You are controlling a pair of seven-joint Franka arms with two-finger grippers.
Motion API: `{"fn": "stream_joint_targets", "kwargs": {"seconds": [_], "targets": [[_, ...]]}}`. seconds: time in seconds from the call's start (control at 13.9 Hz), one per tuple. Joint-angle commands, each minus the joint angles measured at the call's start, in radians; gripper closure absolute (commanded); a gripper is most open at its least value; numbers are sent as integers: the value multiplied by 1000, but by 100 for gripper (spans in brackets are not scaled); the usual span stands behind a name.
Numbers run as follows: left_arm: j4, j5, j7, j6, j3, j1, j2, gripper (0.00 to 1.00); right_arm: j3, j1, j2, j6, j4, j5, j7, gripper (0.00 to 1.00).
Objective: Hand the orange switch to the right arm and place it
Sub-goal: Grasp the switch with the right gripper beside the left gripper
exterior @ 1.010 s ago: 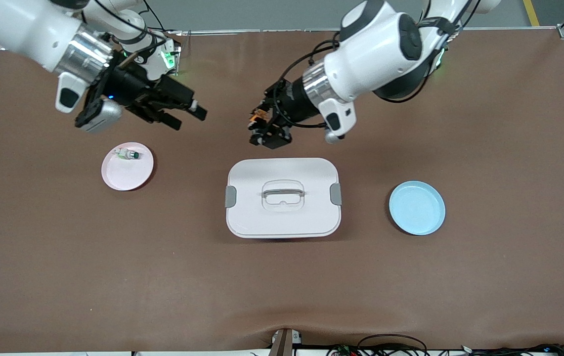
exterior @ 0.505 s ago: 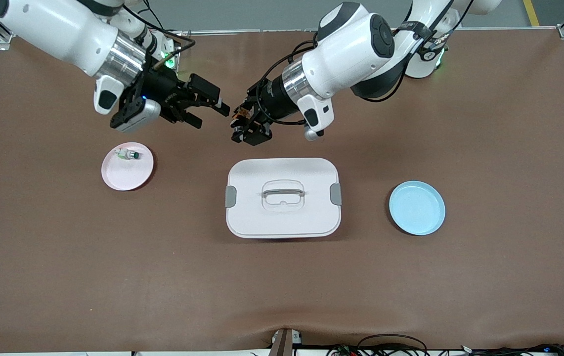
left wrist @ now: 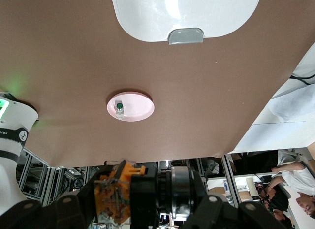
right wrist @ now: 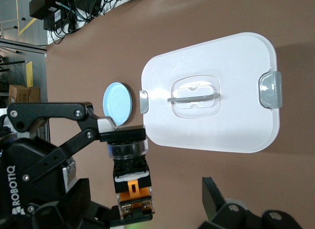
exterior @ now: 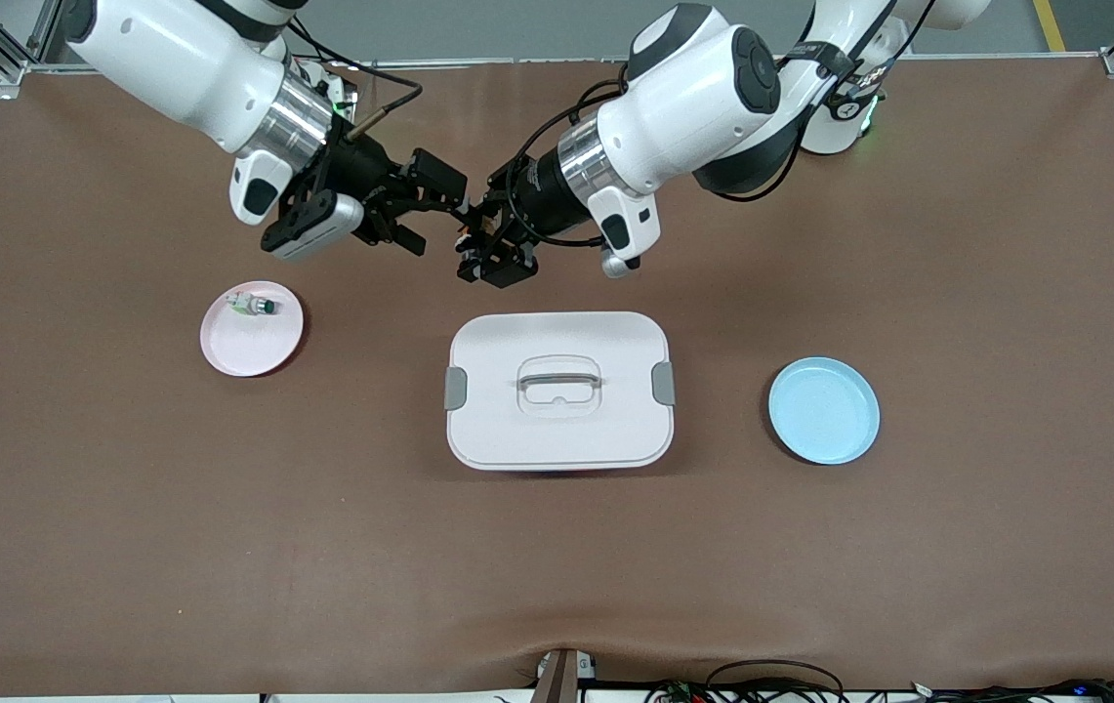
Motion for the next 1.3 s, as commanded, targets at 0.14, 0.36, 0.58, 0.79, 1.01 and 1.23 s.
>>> {"fn": "stream_joint_targets", "kwargs": {"seconds": [0.14,0.36,0.58,0.79,1.01,1.23], "targets": [[13,-7,-9,3,-1,-2,4,80,-6,38,-28,39,-33,-14,11,0],[11,-7,-9,3,-1,-2,4,80,-4,42,-19,42,-33,-14,8,0],[11,-7,-9,3,-1,0,4,80,-4,44,-10,45,-32,-16,7,0],[10,-7,-9,3,-1,0,4,80,-4,44,7,53,-32,-15,2,0],[8,-7,-7,1,-1,0,4,80,-4,42,24,70,-29,-15,1,4],[8,-7,-7,1,-1,0,4,80,-3,42,28,74,-29,-14,-2,33]]}}
